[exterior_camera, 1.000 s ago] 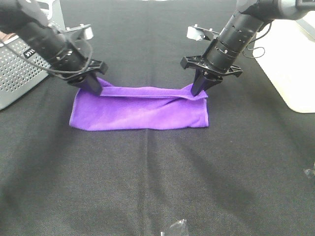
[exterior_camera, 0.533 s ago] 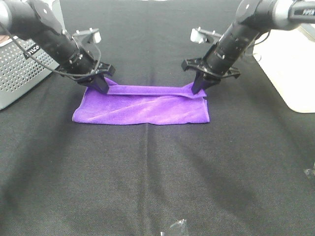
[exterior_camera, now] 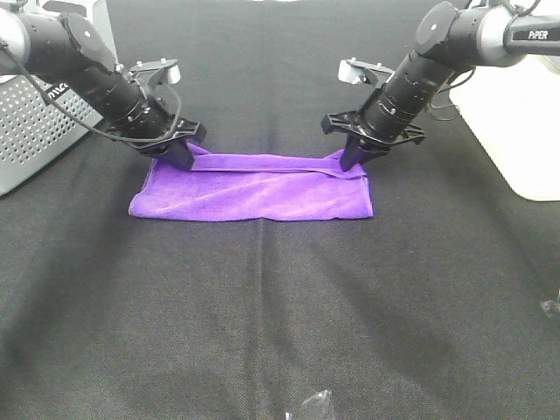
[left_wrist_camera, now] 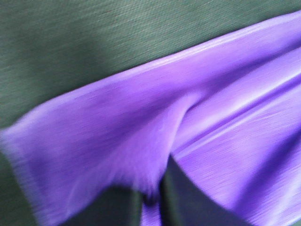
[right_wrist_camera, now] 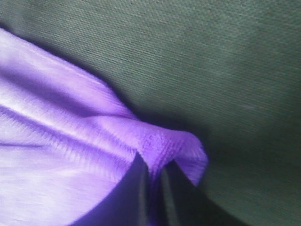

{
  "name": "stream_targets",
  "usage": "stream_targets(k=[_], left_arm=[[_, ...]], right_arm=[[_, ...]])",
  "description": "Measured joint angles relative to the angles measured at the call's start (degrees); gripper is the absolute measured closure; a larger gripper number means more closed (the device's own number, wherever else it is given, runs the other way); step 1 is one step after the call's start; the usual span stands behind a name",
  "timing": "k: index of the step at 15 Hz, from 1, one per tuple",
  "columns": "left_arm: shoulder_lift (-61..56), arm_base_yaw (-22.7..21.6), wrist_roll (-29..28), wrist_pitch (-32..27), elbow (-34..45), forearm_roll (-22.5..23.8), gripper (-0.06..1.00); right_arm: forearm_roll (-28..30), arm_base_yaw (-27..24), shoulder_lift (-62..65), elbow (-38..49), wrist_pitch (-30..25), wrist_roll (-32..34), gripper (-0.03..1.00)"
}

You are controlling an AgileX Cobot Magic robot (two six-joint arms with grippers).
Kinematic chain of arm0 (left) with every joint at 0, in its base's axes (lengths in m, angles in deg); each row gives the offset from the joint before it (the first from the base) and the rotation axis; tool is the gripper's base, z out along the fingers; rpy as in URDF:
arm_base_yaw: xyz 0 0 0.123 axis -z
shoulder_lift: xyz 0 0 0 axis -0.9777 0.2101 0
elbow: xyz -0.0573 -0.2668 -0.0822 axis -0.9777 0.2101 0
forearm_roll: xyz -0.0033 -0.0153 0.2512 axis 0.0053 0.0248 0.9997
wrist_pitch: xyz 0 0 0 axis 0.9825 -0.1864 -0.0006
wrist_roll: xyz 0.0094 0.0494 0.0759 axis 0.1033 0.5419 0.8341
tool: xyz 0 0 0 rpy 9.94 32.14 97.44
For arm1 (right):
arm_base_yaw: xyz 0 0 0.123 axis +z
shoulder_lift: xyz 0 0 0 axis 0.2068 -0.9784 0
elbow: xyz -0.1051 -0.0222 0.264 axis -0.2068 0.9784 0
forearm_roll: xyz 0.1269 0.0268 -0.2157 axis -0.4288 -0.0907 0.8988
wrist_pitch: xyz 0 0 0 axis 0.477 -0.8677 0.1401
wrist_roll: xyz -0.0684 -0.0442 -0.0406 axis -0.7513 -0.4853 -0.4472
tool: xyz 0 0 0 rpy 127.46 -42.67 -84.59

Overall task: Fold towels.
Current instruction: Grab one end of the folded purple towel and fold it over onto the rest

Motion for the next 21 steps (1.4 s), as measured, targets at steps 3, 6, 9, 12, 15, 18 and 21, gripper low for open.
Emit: stream_targets(k=[3, 6, 9, 12, 15, 18, 21], left_arm=[[-0.2, -0.1, 0.0, -1.9, -0.2, 1.4, 0.52], [-1.7, -0.1, -2.3, -9.4, -4.2, 2.5, 0.19], [-1.9, -0.1, -6.8, -19.0, -10.1, 7.8, 0.17], [-2.1, -0.1, -10.3, -24.6, -13.2, 15.7, 0.17], [-1.9, -2.2, -9.5, -24.9, -13.2, 17.2, 0.17], [0.1, -9.1, -6.0, -25.0, -13.2, 5.9, 0.17], [3.2, -10.9, -3.0, -25.0, -13.2, -0.4, 0.17]], right_arm=[[1.1, -0.3, 0.0, -0.4, -2.5, 1.0, 0.68], [1.1, -0.3, 0.0, -4.5, -8.3, 2.1, 0.3], [-0.3, -0.3, 0.0, -10.1, -16.9, 2.1, 0.27], [3.3, -0.3, 0.6, -15.2, -18.9, 3.8, 0.26], [5.2, -0.3, 2.9, -15.3, -19.4, 6.6, 0.26], [5.7, -0.3, 6.9, -11.8, -19.5, 8.8, 0.26], [5.6, -0.3, 10.8, -8.0, -19.7, 9.6, 0.26]])
